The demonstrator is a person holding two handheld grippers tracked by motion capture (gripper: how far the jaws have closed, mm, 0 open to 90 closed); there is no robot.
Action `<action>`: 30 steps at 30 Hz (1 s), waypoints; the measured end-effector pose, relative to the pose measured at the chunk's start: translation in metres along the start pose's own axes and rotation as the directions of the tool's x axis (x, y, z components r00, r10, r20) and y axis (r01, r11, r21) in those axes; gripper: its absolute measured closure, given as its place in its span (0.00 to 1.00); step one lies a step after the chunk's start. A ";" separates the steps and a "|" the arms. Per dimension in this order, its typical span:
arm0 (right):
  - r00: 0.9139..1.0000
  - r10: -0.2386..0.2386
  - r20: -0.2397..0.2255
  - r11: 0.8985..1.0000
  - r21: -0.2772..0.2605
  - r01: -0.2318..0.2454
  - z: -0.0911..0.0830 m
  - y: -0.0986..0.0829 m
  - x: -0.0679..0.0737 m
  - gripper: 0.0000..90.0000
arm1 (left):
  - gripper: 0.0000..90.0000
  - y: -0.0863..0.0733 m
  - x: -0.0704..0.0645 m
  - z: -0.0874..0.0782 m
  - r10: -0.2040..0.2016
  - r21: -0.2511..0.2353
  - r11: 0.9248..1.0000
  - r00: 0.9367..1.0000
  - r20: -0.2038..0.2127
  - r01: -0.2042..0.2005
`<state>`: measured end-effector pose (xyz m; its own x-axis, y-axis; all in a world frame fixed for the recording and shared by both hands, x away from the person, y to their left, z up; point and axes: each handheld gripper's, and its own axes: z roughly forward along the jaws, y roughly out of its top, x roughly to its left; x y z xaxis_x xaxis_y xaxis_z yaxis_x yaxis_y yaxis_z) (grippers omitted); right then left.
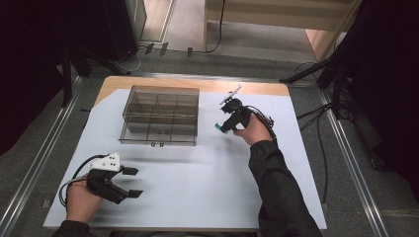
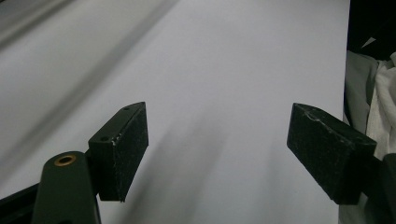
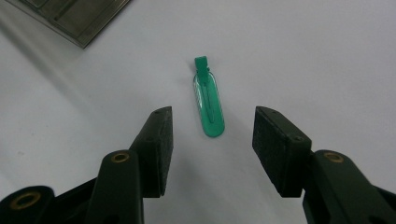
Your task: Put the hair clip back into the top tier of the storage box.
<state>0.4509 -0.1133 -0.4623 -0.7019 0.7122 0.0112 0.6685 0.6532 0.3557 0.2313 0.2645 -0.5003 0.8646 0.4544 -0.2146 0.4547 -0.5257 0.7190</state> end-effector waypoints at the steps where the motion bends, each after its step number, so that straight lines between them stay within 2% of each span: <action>1: 1.000 0.000 0.000 1.000 0.000 0.000 0.000 0.000 0.000 0.56 | 0.24 0.000 0.000 0.000 0.000 0.000 1.000 1.000 0.000 0.000; 5: 1.000 -0.014 -0.003 1.000 0.012 0.014 0.002 0.002 0.002 0.55 | 0.24 -0.001 -0.001 -0.001 0.002 0.001 1.000 1.000 -0.002 -0.002; 6: 0.999 -0.035 -0.001 0.999 0.020 0.035 0.003 0.003 0.003 0.56 | 0.24 -0.001 0.000 0.000 0.003 0.006 1.000 1.000 -0.004 -0.002; 9: 1.000 -0.022 0.000 0.999 0.023 0.022 0.004 0.005 0.003 0.57 | 0.24 -0.001 0.000 0.000 0.001 0.005 1.000 1.000 -0.003 -0.001; 10: 1.000 -0.004 -0.007 1.000 0.030 0.004 0.006 0.006 0.003 0.57 | 0.24 -0.001 -0.001 0.001 0.001 0.005 1.000 1.000 -0.002 0.000; 14: 1.000 -0.013 -0.004 0.999 0.042 0.013 0.009 0.007 0.003 0.58 | 0.24 -0.001 -0.001 0.001 0.002 0.007 1.000 1.000 -0.003 -0.002; 16: 0.999 -0.026 0.019 0.999 0.042 0.025 0.012 0.007 0.003 0.59 | 0.24 -0.001 -0.001 -0.001 0.000 0.002 1.000 1.000 -0.010 0.000; 23: 1.000 -0.028 0.010 0.998 0.065 0.027 0.018 0.009 0.005 0.63 | 0.24 -0.003 -0.001 -0.003 -0.007 0.002 1.000 1.000 -0.014 0.007; 30: 0.998 -0.059 0.027 0.994 0.089 0.056 0.025 0.013 0.008 0.67 | 0.24 -0.006 -0.001 -0.005 -0.015 -0.004 1.000 1.000 -0.023 0.015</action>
<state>0.4600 -0.0929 -0.4805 -0.7331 0.6793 -0.0344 0.6474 0.7124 0.2708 0.2266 0.2701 -0.5009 0.8527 0.4783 -0.2101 0.4665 -0.5161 0.7183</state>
